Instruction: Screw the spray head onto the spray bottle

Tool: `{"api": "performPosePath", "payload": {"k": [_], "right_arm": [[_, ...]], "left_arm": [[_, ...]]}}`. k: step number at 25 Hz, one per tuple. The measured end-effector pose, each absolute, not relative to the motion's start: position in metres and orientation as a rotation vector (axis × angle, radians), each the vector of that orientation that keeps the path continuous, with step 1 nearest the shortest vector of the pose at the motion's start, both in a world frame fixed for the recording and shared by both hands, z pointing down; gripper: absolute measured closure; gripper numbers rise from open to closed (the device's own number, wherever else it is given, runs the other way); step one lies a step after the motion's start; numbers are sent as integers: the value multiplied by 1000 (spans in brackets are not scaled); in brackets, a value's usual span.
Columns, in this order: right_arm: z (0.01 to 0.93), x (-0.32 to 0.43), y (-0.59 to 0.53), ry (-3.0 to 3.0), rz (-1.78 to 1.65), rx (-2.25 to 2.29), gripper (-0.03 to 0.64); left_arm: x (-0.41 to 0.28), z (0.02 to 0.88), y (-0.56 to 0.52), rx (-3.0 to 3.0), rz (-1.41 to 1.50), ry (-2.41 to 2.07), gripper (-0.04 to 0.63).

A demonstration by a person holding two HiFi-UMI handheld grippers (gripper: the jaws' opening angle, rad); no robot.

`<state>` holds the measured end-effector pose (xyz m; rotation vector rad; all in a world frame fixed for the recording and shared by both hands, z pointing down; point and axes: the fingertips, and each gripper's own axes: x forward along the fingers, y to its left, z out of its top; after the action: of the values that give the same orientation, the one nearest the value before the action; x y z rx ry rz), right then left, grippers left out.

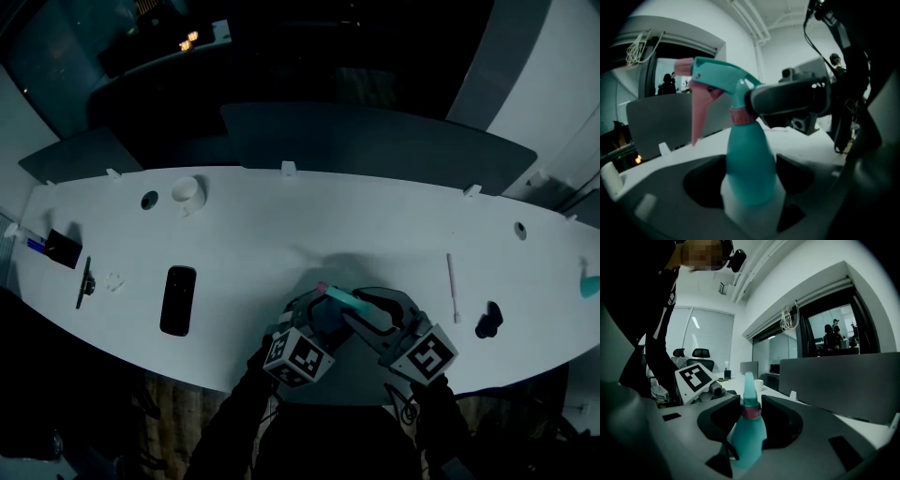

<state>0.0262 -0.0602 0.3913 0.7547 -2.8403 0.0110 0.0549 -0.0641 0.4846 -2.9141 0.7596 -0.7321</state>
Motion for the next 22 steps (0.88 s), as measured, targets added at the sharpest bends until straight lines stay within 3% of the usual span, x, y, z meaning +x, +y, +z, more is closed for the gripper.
{"api": "performPosePath", "payload": {"k": [4, 6, 22], "right_arm": [[379, 21, -62, -2852, -53, 787, 479], [374, 20, -63, -2865, -53, 798, 522], [373, 30, -67, -2937, 92, 808, 526]], "left_arm": [[54, 485, -64, -2913, -735, 766, 253], [54, 485, -64, -2913, -734, 769, 253], [51, 484, -67, -2975, -697, 826, 255]]}}
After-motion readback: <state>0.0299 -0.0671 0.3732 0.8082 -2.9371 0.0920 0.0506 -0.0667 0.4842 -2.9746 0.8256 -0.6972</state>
